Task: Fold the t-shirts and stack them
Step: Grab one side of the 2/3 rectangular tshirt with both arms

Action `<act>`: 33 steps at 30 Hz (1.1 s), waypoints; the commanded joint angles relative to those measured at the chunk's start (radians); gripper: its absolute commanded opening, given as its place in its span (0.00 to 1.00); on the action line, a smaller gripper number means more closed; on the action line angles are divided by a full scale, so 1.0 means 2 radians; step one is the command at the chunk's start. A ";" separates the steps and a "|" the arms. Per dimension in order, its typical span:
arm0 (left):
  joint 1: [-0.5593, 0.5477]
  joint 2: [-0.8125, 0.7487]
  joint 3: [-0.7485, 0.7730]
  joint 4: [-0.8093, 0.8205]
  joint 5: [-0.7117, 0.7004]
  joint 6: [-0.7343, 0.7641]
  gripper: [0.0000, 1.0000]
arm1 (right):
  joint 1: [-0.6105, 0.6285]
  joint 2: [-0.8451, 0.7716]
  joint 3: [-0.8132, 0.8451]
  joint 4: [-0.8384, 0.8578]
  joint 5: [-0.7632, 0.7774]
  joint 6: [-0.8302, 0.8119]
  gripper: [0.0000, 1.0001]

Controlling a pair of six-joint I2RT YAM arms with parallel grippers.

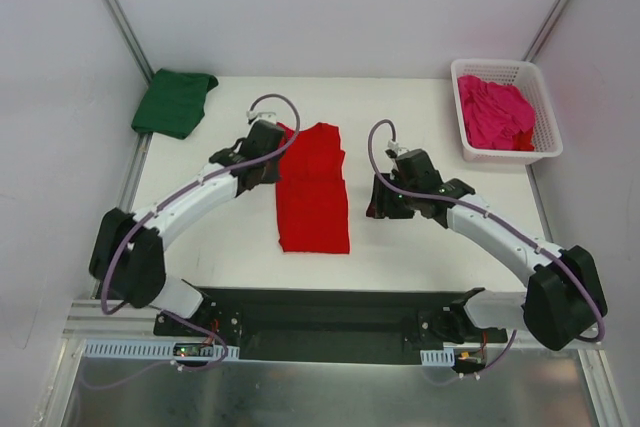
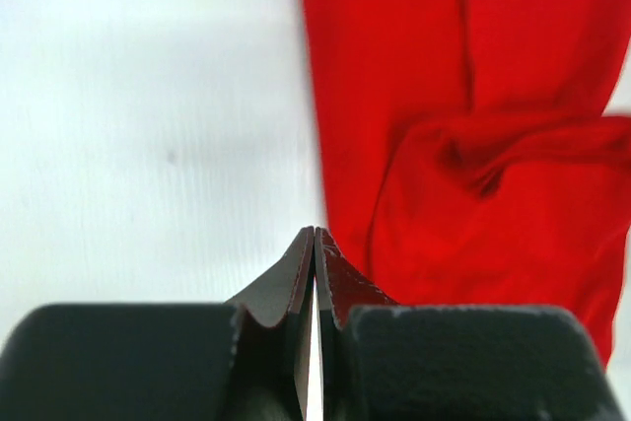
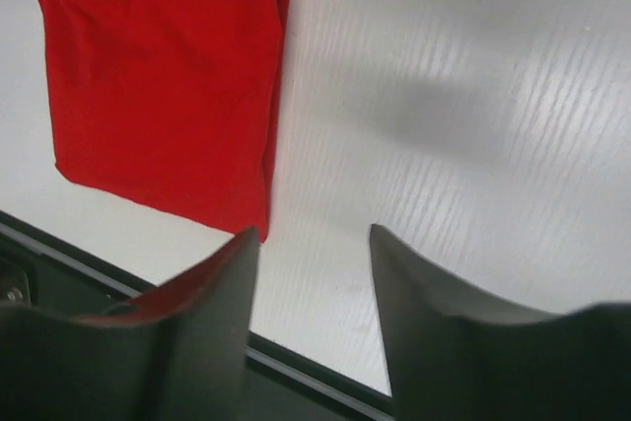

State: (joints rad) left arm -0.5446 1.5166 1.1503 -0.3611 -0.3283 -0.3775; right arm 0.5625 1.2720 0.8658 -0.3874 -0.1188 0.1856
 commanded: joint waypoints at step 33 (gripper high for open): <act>-0.030 -0.394 -0.469 0.199 0.163 -0.187 0.68 | 0.156 0.083 -0.105 0.161 -0.009 0.149 0.72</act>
State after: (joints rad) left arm -0.5907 0.7208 0.2371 -0.1051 -0.0113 -0.7174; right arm 0.8665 1.4216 0.6613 -0.1001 -0.1558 0.4610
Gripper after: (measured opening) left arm 0.668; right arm 0.718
